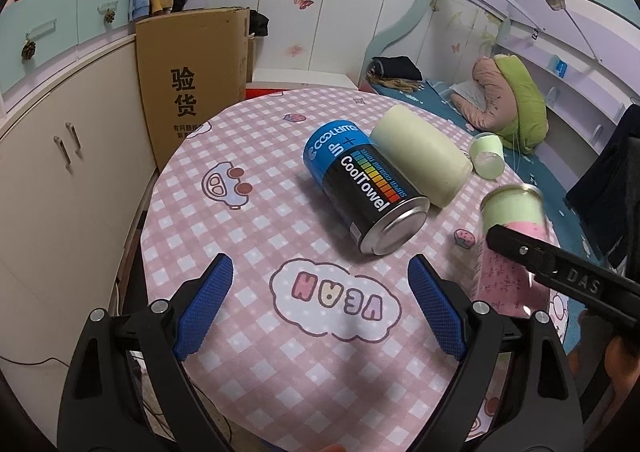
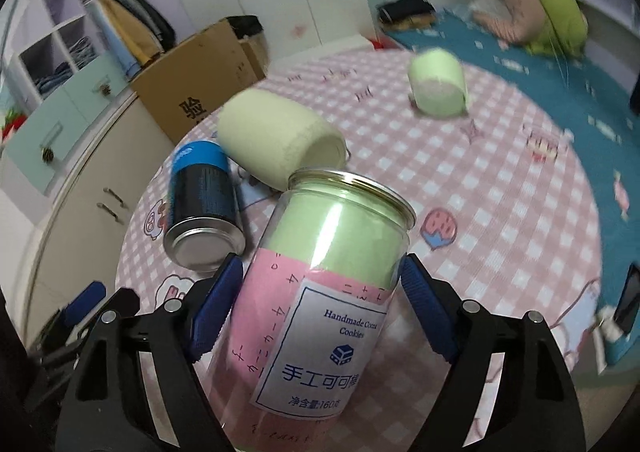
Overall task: Flip cup upright
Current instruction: 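Lift the jar with the right gripper and rotate it open end up, then lower the upright jar onto the tablecloth and open the right gripper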
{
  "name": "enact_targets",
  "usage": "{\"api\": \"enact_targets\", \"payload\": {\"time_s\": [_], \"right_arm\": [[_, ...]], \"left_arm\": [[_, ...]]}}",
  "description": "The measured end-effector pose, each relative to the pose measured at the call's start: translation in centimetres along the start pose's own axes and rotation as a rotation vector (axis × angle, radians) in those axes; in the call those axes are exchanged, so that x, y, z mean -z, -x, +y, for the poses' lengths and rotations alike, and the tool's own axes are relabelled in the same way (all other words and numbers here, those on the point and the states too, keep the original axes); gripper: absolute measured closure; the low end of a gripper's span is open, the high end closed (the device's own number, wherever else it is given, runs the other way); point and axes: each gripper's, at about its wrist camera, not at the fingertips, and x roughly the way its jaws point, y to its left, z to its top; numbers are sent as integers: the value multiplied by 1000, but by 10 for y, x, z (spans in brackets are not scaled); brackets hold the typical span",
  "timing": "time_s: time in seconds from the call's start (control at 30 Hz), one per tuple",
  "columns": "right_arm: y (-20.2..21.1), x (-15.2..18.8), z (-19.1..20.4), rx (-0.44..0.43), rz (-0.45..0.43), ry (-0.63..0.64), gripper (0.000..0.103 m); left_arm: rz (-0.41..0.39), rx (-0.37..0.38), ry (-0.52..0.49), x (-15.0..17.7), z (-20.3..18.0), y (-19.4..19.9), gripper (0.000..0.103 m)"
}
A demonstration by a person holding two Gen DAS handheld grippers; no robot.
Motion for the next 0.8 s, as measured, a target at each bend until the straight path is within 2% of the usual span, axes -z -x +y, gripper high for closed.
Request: {"api": "enact_targets", "payload": {"time_s": [0.23,0.47,0.67,0.8], "right_arm": [[26,1,6,124,-130,171,27],[32,12,14,241,-216,317,27],[33,20,11,233,-260,335,27],[42,25,11,166,-263,301,27]], "left_arm": [[-12,3,-14,-2,-13,5,13],[-15,-1,-23,-1,-26,7,13],[-7,-17,-37,4,-34,8,13],[-16,-23,-41,5,-35,14,13]]}}
